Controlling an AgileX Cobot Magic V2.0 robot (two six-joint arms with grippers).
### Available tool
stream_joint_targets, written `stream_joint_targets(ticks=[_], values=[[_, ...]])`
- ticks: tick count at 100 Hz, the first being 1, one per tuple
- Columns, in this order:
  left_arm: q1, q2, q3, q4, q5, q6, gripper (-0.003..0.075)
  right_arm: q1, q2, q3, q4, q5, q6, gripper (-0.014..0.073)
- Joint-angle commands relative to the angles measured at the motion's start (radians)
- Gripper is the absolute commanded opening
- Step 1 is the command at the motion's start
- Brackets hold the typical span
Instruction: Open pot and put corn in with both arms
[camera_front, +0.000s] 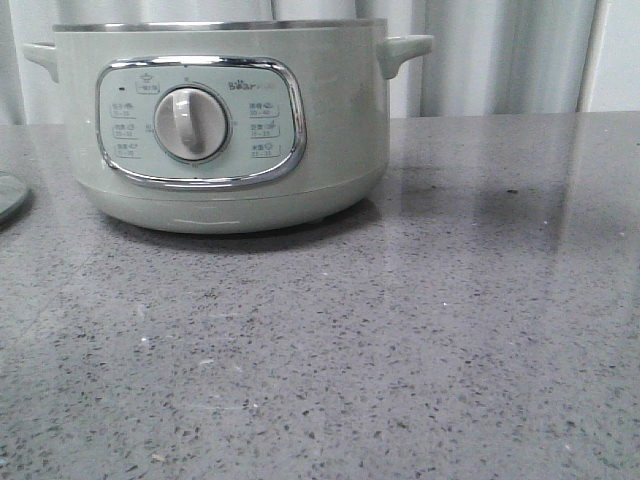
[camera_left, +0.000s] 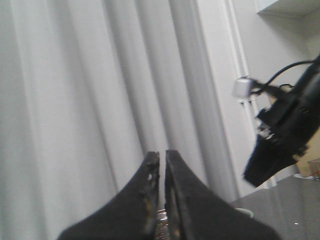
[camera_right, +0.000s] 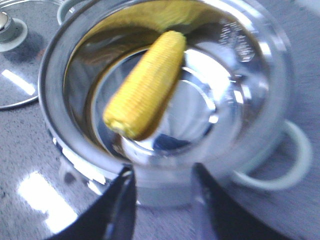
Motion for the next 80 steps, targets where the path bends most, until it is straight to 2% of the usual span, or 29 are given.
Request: stream_joint_targets(ticks=[1,12,25,32,45,61,80], values=[[-0.009,-0.054,-0.027,0.037,0.137,-0.083,-0.0020,-0.001,-0.183,0.078,-0.055,-0.089,-0.009,0.0055],[-0.009,-0.135,-0.027,0.143,0.292,-0.157,-0.0020,-0.001,-0.435,0.289,-0.088,-0.232,-0.009,0.0043],[-0.009,-0.161,-0.025,0.162,0.421,-0.157,-0.0020,-0.001,-0.718,0.547,-0.112,-0.411,-0.009,-0.0004],[-0.009,-0.159,-0.008,0.162,0.436,-0.157,-0.0020,-0.001,-0.870,0.691,-0.121,-0.477,-0.009,-0.0062],[-0.009,-0.150,0.039,0.162,0.407,-0.157,-0.0020,-0.010,-1.087,0.871,-0.121,-0.557,-0.008,-0.0063],[-0.009,-0.143,0.075,0.162,0.372,-0.157,-0.0020,-0.014,-1.241,0.965,-0.121,-0.607,-0.008,-0.0063],[-0.009,-0.143,0.075,0.162,0.343,-0.157,-0.0020,-0.014,-1.276,0.967,-0.121,-0.596,-0.008,-0.0063]])
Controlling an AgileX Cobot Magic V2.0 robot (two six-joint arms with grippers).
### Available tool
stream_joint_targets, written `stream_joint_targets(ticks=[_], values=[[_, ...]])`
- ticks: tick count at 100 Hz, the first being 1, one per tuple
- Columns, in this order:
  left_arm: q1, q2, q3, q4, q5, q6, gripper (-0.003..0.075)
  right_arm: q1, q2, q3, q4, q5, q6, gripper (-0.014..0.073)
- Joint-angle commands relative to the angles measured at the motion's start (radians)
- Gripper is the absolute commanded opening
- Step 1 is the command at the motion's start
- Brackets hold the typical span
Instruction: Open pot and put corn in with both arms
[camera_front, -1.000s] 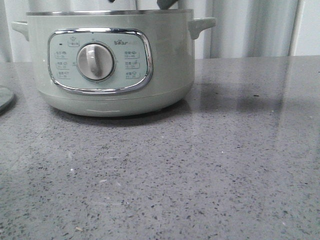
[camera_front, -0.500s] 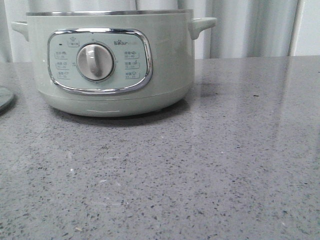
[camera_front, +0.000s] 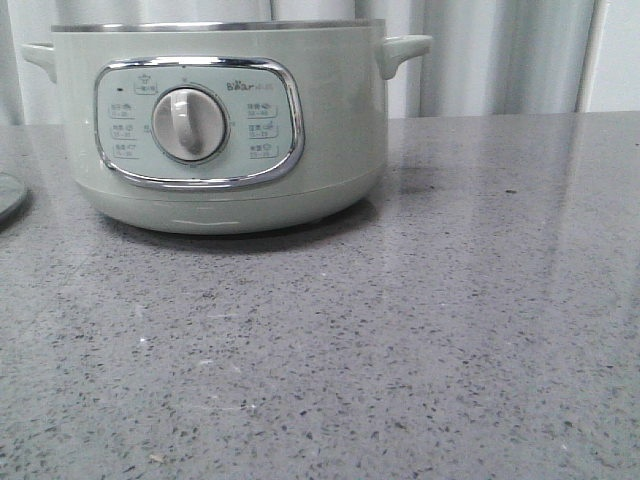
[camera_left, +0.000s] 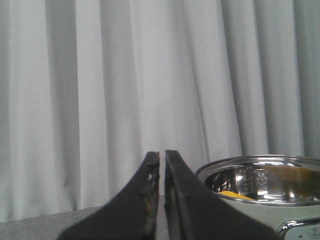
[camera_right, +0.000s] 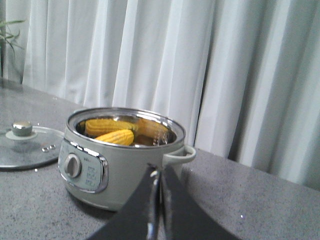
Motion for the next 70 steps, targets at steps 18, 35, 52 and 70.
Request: stream_joint_targets(ticks=[18,35,52,70], values=[[-0.009,0.022,-0.023,-0.010,-0.029,-0.015,-0.0020,-0.006,0.009,-0.019,-0.011,-0.085,-0.006,-0.0063],[-0.009,0.022,-0.023,-0.010,-0.029,-0.015,-0.0020,-0.006,0.009,-0.019,-0.011,-0.085,-0.006,-0.0063],[-0.009,0.022,-0.023,-0.010,-0.029,-0.015,-0.0020,-0.006,0.009,-0.019,-0.011,-0.085,-0.006,-0.0063],[-0.009,0.022,-0.005,0.268,0.030,0.101,-0.0020,-0.006,0.009,-0.019,-0.011,-0.085,-0.006,-0.0063]])
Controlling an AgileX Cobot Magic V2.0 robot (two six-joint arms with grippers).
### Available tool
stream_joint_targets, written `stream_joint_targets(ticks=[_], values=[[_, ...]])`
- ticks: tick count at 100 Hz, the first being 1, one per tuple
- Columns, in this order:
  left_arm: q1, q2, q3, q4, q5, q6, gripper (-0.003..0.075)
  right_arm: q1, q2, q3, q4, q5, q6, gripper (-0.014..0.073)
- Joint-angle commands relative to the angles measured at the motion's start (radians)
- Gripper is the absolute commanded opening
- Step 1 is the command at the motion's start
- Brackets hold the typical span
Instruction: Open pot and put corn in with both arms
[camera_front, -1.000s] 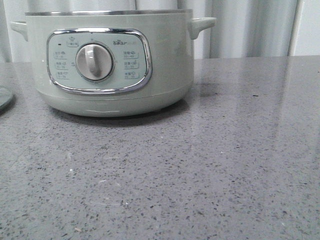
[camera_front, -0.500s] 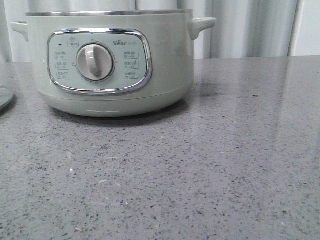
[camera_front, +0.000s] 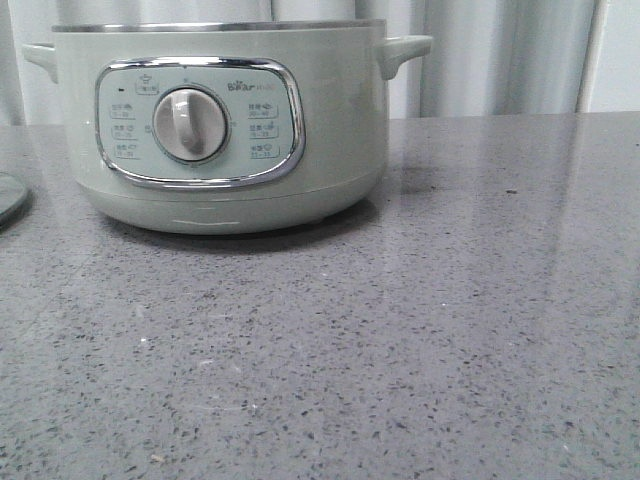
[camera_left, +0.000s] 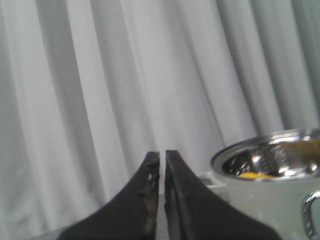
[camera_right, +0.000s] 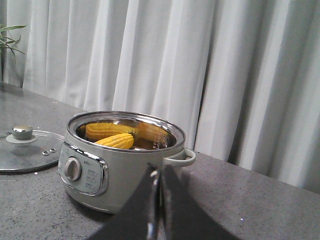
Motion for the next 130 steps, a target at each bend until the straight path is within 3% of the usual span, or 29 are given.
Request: stream_joint_targets(ticks=[1,23,39,47,56,61,73,78,109,130], values=[[-0.009,0.022,-0.010,0.109,0.022,0.037,-0.0020,-0.006,0.011,-0.019,-0.011,-0.081,-0.006,-0.0063],[-0.007,0.022,0.034,0.108,0.105,0.025,-0.0020,-0.006,0.011,-0.019,-0.011,-0.081,-0.006,-0.0063],[-0.007,0.022,0.036,0.103,0.100,-0.127,-0.0020,-0.006,0.011,-0.019,-0.011,-0.081,-0.006,-0.0063],[-0.007,0.022,0.036,-0.021,0.098,-0.145,-0.0020,-0.006,0.011,-0.019,-0.011,-0.081,-0.006,-0.0063],[-0.007,0.022,0.036,-0.347,0.117,0.035,-0.0020,-0.006,0.011,-0.019,-0.011,-0.081,-0.006,-0.0063],[-0.007,0.022,0.034,-0.600,0.117,0.250,-0.0020,-0.006,0.011,-0.019,-0.011,-0.081,-0.006,-0.0063],[-0.004,0.022,0.010,-1.211,0.143,0.931,-0.0020,-0.006,0.011,-0.019,-0.011,-0.081,-0.006,-0.0063],[0.008,0.022,0.007,-1.345,0.149,1.085,-0.0020,-0.006,0.011,-0.019,-0.011,-0.081,-0.006,-0.0063],[0.022,0.022,0.021,-1.368,0.143,1.095,-0.0020,-0.006,0.011,-0.019,-0.011,-0.081,-0.006,-0.0063],[0.022,0.009,0.172,-1.398,0.069,1.095,-0.0020,-0.006,0.011,-0.019,-0.011,-0.081,-0.006,-0.0063]])
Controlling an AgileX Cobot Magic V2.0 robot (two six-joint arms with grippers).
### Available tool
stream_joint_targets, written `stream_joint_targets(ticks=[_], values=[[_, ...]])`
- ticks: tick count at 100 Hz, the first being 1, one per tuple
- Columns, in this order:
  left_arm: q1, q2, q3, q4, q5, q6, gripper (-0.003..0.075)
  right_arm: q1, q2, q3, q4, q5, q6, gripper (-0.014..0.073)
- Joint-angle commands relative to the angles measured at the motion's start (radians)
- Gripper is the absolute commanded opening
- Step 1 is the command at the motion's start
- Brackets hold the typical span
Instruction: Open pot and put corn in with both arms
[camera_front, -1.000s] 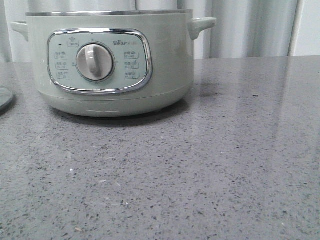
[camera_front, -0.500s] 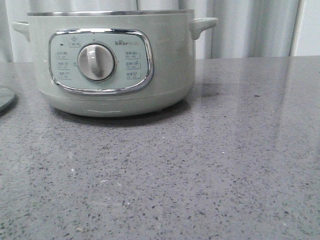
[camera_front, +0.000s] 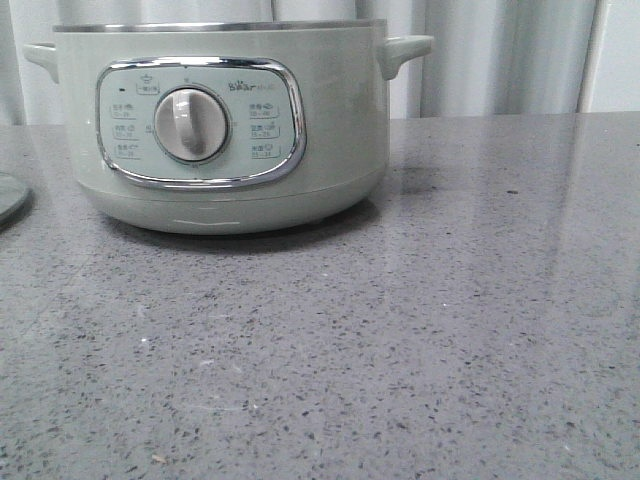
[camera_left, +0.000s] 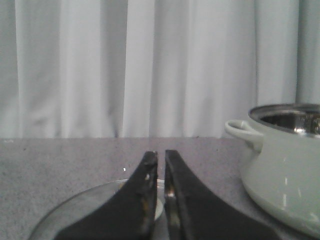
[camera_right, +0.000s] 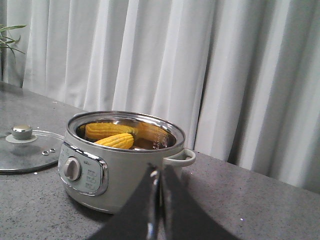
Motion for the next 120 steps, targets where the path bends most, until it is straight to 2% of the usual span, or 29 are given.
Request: stream_joint_targets(ticks=[1,26,46,120], values=[[0.000,0.007,0.042,-0.027,-0.077,0.003,-0.0020,-0.006,0.011,-0.019,-0.011,-0.081,-0.006,-0.0063],[0.000,-0.071,0.124,-0.017,0.100,0.003,-0.0020,-0.006,0.011,-0.019,-0.011,-0.081,-0.006,-0.0063],[0.000,-0.072,0.124,-0.009,0.307,0.003,-0.0020,-0.006,0.011,-0.019,-0.011,-0.081,-0.006,-0.0063],[0.000,-0.072,0.124,-0.009,0.307,0.003,-0.0020,-0.006,0.011,-0.019,-0.011,-0.081,-0.006,-0.0063]])
